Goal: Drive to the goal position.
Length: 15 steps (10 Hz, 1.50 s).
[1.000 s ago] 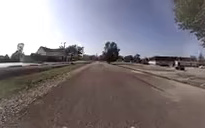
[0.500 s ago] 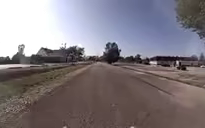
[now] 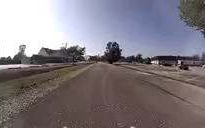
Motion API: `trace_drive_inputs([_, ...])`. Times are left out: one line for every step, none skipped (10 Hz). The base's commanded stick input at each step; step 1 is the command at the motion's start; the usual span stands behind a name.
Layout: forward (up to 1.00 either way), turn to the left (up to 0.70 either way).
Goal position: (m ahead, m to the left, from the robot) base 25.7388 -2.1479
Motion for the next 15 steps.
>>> trace_drive_inputs([0.7, 0.0])
trace_drive_inputs([0.7, 0.0])
trace_drive_inputs([0.7, 0.0])
trace_drive_inputs([0.7, 0.0])
trace_drive_inputs([0.7, 0.0])
trace_drive_inputs([0.7, 0.0])
trace_drive_inputs([0.7, 0.0])
trace_drive_inputs([0.7, 0.0])
trace_drive_inputs([0.7, 0.0])
trace_drive_inputs([0.7, 0.0])
trace_drive_inputs([0.7, 0.0])
trace_drive_inputs([0.7, 0.0])
trace_drive_inputs([0.7, 0.0])
trace_drive_inputs([0.7, 0.0])
trace_drive_inputs([0.7, 0.0])
